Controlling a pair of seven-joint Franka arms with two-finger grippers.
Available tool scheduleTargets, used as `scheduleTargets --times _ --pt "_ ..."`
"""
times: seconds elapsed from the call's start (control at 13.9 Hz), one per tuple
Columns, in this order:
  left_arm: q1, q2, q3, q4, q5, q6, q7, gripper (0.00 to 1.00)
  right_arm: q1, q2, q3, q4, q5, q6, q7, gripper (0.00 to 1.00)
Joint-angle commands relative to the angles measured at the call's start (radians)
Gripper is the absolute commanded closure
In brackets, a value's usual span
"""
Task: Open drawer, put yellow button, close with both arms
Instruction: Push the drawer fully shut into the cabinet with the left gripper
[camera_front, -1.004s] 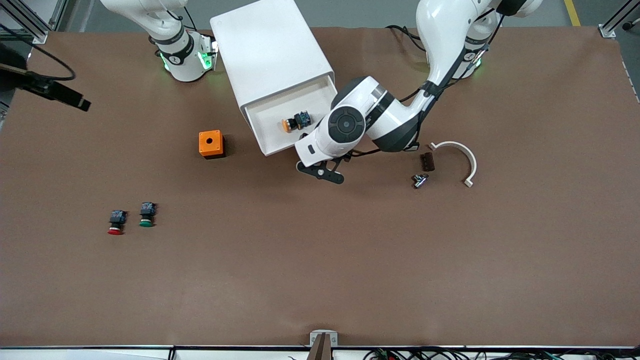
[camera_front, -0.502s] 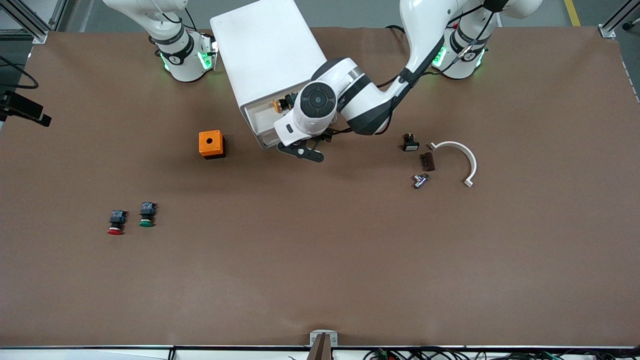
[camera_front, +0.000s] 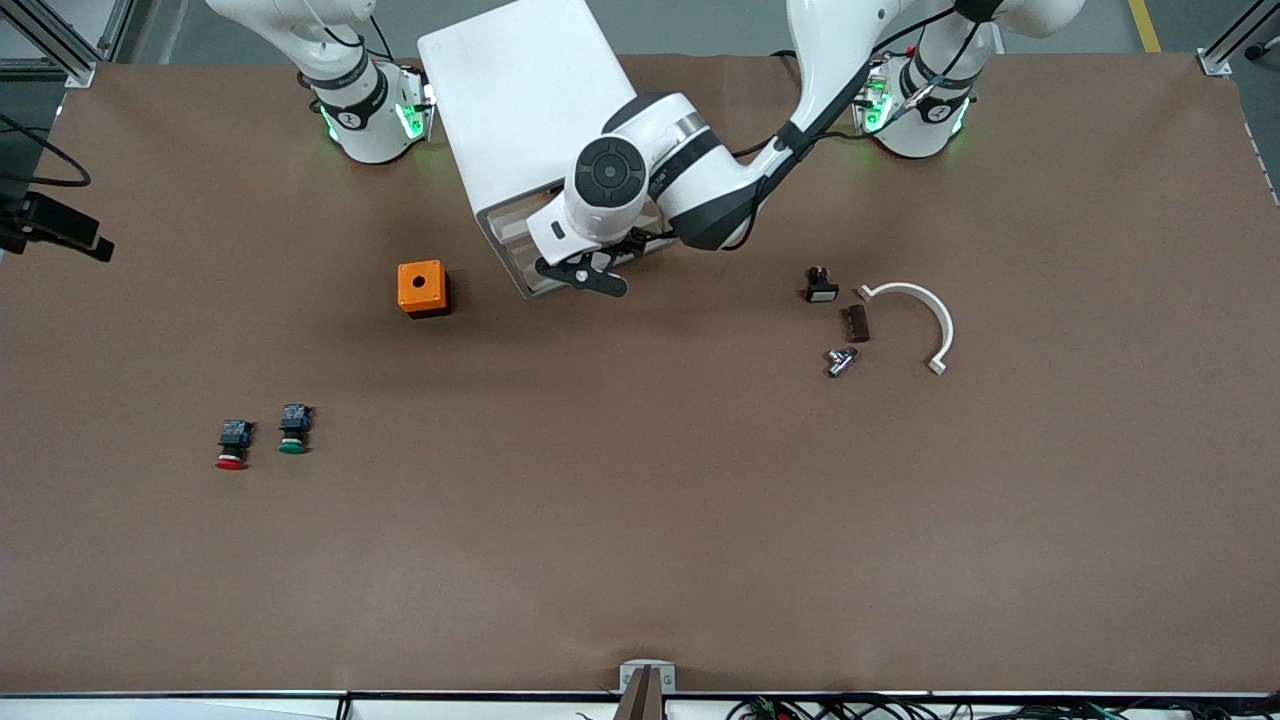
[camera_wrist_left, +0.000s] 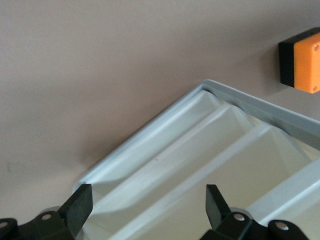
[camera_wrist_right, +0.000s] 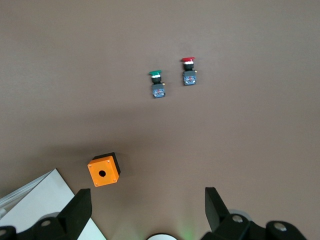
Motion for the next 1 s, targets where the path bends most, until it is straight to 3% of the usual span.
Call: scheduleTargets --times 0.0,0.5,0.72,0.93 --pt "-0.007 -0.027 -0.04 -0.025 -0.006 0.036 -0.057 0.0 0.031 -0.002 0.005 0.01 -0.025 0.014 0.045 0.0" --pt "-0.015 -0.021 -0.037 -0.025 -0.003 0.045 -0.066 0.0 0.022 -0.002 0.002 0.04 -0.017 0.015 0.032 0.0" --pt "0.086 -0.021 -0.027 -0.024 0.019 0.039 -0.005 0.0 0.02 0.0 -0.001 0.04 -0.012 0.041 0.031 0.0" --pt "0.227 -0.024 -0.027 -0.021 0.152 0.007 0.131 0.0 0.011 0.001 -0.001 0.04 -0.009 0.055 0.032 0.0"
